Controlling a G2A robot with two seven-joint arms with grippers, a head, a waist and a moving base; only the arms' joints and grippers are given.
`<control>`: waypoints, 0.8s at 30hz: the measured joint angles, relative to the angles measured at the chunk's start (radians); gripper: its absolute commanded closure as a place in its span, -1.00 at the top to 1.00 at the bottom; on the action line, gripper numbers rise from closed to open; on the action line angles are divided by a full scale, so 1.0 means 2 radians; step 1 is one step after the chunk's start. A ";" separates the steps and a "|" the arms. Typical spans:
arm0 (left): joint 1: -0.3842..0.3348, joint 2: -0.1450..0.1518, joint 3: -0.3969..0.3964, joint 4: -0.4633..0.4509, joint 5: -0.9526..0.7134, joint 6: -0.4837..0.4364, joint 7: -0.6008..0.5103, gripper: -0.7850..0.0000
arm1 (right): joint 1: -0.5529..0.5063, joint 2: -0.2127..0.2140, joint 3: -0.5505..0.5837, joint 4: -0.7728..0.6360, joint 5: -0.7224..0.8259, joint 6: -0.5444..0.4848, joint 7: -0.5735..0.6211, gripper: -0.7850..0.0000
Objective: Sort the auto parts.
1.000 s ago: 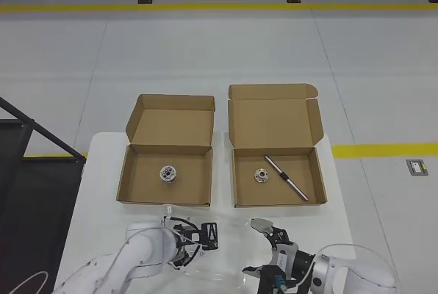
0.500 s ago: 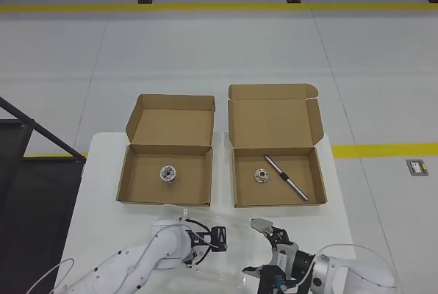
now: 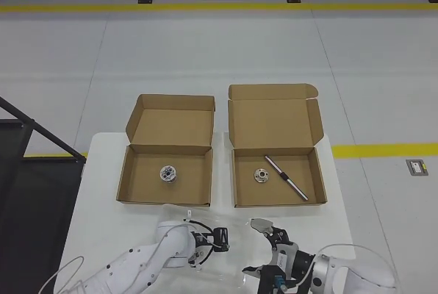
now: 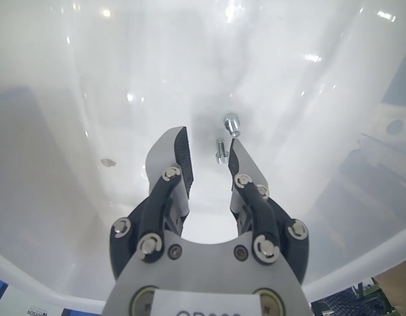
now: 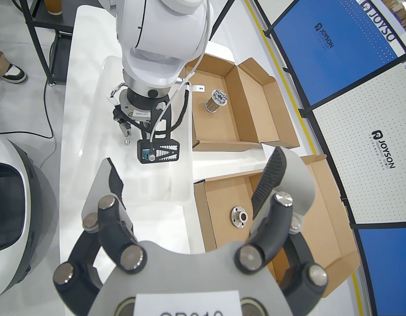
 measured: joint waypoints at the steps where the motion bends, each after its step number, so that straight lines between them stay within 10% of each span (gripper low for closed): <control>1: 0.001 0.000 -0.001 0.000 0.000 -0.001 -0.001 -0.18 | 0.000 0.000 0.000 0.000 0.000 0.000 0.000 1.00; 10: 0.008 -0.005 -0.003 0.007 0.006 -0.008 -0.005 -0.25 | 0.000 0.000 0.000 0.000 0.000 0.000 0.000 1.00; 15: 0.008 -0.011 -0.001 0.020 0.010 -0.007 -0.001 -1.00 | 0.000 0.000 0.000 0.000 0.000 0.000 0.000 1.00; 24: 0.009 -0.013 -0.014 0.021 0.012 -0.006 -0.006 -1.00 | 0.000 0.000 0.000 0.000 0.000 0.000 0.000 1.00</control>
